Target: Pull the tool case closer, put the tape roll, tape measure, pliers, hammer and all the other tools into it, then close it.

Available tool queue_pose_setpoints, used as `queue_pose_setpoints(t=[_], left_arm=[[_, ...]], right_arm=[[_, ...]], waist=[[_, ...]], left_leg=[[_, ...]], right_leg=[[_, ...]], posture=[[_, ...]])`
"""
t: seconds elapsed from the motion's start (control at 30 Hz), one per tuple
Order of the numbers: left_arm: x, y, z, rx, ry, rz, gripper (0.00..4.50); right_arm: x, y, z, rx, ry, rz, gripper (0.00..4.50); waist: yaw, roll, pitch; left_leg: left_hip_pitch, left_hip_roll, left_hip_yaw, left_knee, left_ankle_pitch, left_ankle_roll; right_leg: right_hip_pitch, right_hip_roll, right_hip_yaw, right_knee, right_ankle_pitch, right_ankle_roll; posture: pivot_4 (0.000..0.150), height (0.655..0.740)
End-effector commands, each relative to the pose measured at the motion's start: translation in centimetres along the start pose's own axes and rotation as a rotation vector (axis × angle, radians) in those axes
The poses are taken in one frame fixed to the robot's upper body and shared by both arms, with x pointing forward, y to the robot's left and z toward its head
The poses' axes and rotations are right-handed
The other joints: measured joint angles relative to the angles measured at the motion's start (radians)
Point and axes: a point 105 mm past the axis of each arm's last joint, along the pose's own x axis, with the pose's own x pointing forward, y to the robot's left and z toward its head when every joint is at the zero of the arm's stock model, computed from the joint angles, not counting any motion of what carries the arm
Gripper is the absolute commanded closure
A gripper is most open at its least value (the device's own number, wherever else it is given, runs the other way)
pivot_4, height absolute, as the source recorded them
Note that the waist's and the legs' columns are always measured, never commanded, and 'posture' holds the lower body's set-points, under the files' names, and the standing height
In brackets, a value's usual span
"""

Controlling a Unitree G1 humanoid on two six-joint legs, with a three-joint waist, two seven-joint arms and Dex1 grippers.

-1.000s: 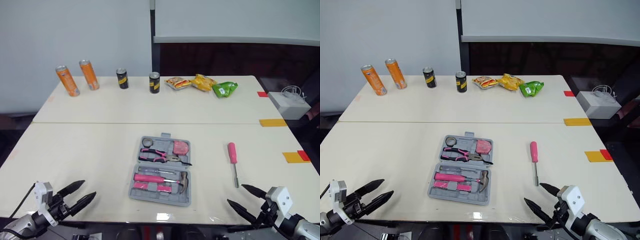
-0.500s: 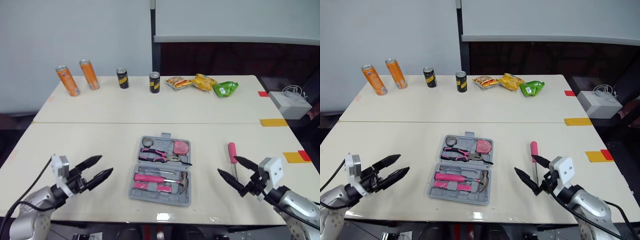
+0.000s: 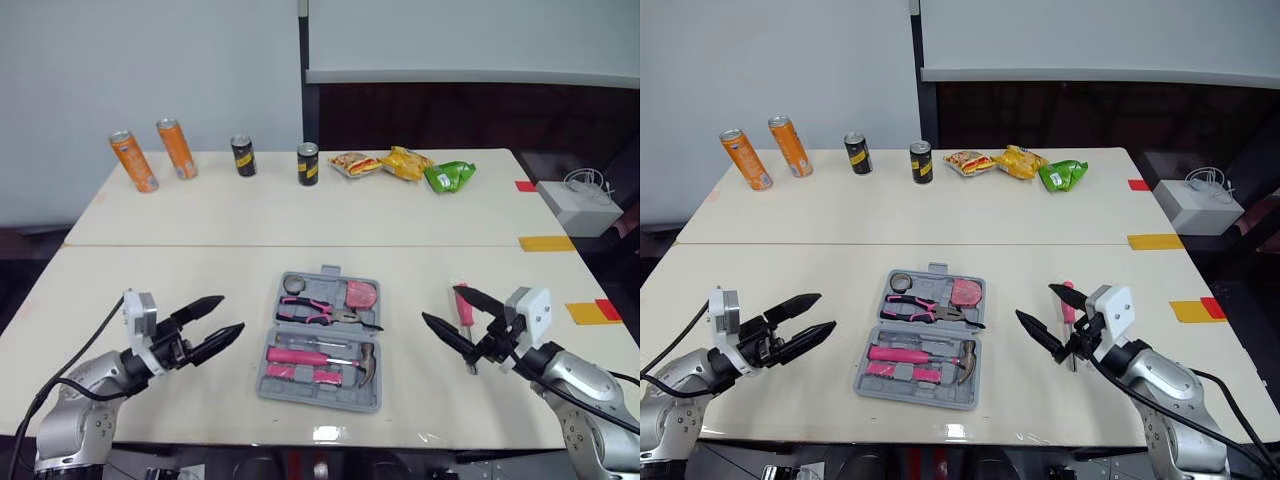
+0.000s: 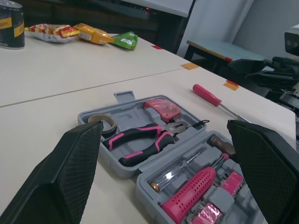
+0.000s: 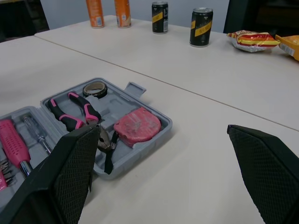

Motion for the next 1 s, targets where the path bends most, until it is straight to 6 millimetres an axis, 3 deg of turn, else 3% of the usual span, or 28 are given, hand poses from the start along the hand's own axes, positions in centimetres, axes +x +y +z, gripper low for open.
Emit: queue_pose_setpoints(t=[0.03,0.23,0.4,0.8,1.0], left_arm=[[0.7,-1.2,1.4,0.034,0.005,-0.088,0.0],[0.5,-1.7,2.0,0.05,0.043,-0.164,0.0],[0.6,-2.1,1.9,0.07,0.056,-0.224,0.0],[0.6,-3.0,2.2,0.071,0.06,-0.345,0.0],[0.2,-4.4,2.5,0.077,0.07,-0.441,0.0]], right_arm=[[0.3,-0.4,1.1,-0.016,-0.013,0.018,0.01],[0.5,-1.6,0.9,-0.054,0.073,0.016,0.01],[1.0,-3.9,1.0,-0.089,0.109,-0.087,0.01],[1.1,-5.2,1.1,-0.097,0.163,-0.077,0.01],[1.0,-7.7,-0.3,-0.071,0.284,-0.226,0.01]], waist=[[0.0,0.0,0.0],[0.0,0.001,0.001],[0.0,0.002,0.001],[0.002,0.004,0.002],[0.003,0.006,0.004]], left_leg=[[0.0,0.0,0.0,0.0,0.0,0.0],[0.0,0.0,0.0,0.001,0.0,0.0],[-0.001,0.0,0.0,0.001,0.0,0.0],[-0.002,0.0,0.0,0.002,0.0,0.0],[-0.002,0.0,0.001,0.003,0.0,0.0]], right_leg=[[0.0,0.0,0.0,0.0,0.0,0.0],[-0.001,0.0,0.0,0.001,0.0,0.0],[-0.001,0.0,0.0,0.001,0.0,0.0],[-0.003,0.0,0.0,0.004,0.0,0.0],[-0.003,0.0,0.0,0.005,0.0,-0.001]], posture=[[0.15,0.74],[0.15,0.74],[0.15,0.74],[0.15,0.74],[0.15,0.74]])
